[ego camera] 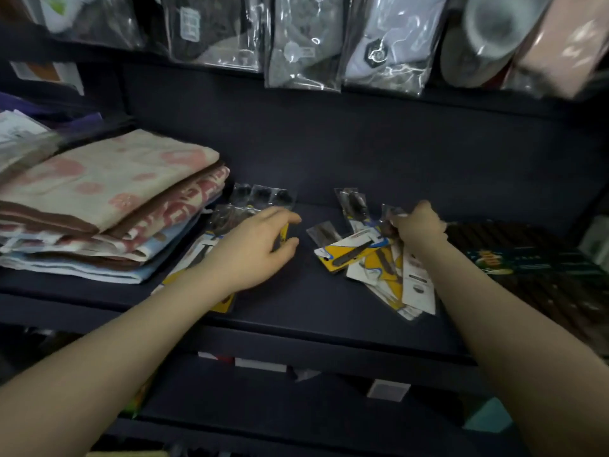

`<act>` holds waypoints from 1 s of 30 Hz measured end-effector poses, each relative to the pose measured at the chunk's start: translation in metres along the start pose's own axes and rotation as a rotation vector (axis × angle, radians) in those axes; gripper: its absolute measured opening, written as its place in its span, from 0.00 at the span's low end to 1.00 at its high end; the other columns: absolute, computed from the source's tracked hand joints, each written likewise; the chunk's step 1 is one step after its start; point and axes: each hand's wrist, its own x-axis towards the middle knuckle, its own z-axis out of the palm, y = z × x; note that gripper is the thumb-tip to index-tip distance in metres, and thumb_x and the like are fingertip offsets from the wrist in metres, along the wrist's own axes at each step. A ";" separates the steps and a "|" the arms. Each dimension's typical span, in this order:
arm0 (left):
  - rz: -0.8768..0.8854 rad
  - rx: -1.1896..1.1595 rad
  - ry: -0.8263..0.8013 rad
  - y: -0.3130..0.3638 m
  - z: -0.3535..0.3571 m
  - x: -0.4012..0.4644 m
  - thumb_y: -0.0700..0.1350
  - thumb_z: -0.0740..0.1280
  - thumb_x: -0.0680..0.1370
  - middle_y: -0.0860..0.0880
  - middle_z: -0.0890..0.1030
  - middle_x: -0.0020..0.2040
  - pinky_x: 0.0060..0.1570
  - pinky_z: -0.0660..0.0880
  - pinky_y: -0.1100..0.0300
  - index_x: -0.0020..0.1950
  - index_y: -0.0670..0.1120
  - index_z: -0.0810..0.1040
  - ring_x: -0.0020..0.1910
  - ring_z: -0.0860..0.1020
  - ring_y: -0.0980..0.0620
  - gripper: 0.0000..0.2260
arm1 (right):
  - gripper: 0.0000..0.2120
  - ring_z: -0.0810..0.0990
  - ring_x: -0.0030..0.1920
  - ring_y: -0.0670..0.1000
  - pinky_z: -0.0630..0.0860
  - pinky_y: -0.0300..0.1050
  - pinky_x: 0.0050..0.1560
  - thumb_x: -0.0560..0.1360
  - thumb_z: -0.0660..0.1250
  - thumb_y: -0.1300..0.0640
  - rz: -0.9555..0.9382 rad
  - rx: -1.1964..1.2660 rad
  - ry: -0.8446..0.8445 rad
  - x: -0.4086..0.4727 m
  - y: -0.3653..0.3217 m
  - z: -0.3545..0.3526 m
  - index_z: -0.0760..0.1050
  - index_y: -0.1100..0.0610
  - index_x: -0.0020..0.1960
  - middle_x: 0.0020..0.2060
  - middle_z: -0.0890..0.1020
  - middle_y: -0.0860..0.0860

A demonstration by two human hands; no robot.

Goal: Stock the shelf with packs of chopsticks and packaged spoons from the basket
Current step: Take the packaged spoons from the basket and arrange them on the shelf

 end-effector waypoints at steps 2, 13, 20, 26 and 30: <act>0.003 -0.021 0.008 0.006 0.003 0.009 0.46 0.63 0.76 0.46 0.75 0.62 0.56 0.65 0.62 0.64 0.44 0.71 0.60 0.74 0.48 0.17 | 0.22 0.76 0.58 0.65 0.74 0.59 0.59 0.70 0.69 0.52 0.066 0.097 -0.079 0.020 0.012 0.005 0.73 0.63 0.58 0.57 0.79 0.62; -0.068 -0.158 -0.016 0.026 0.024 0.016 0.51 0.65 0.74 0.47 0.77 0.60 0.49 0.68 0.59 0.68 0.46 0.64 0.57 0.75 0.48 0.24 | 0.08 0.71 0.28 0.45 0.67 0.35 0.25 0.78 0.62 0.63 -0.433 0.853 -0.399 -0.044 -0.047 -0.039 0.75 0.55 0.42 0.34 0.75 0.52; -0.248 -0.352 -0.113 0.001 0.002 -0.029 0.51 0.67 0.73 0.55 0.80 0.43 0.45 0.71 0.60 0.51 0.52 0.75 0.43 0.77 0.58 0.08 | 0.09 0.74 0.26 0.41 0.70 0.32 0.25 0.73 0.65 0.70 -0.529 0.668 -0.528 -0.071 -0.082 0.025 0.77 0.58 0.47 0.32 0.77 0.51; -0.266 0.031 -0.092 -0.021 -0.016 -0.046 0.50 0.69 0.72 0.56 0.71 0.34 0.41 0.69 0.58 0.67 0.49 0.68 0.37 0.74 0.57 0.25 | 0.07 0.73 0.33 0.49 0.69 0.37 0.30 0.71 0.67 0.69 -0.449 0.436 -0.523 -0.065 -0.096 0.087 0.79 0.58 0.44 0.31 0.76 0.52; -0.163 0.185 -0.138 -0.040 -0.015 -0.056 0.68 0.59 0.67 0.46 0.73 0.59 0.61 0.69 0.53 0.67 0.50 0.70 0.62 0.71 0.44 0.34 | 0.08 0.73 0.32 0.49 0.70 0.39 0.35 0.72 0.65 0.68 -0.486 0.235 -0.485 -0.061 -0.103 0.097 0.80 0.63 0.50 0.31 0.75 0.49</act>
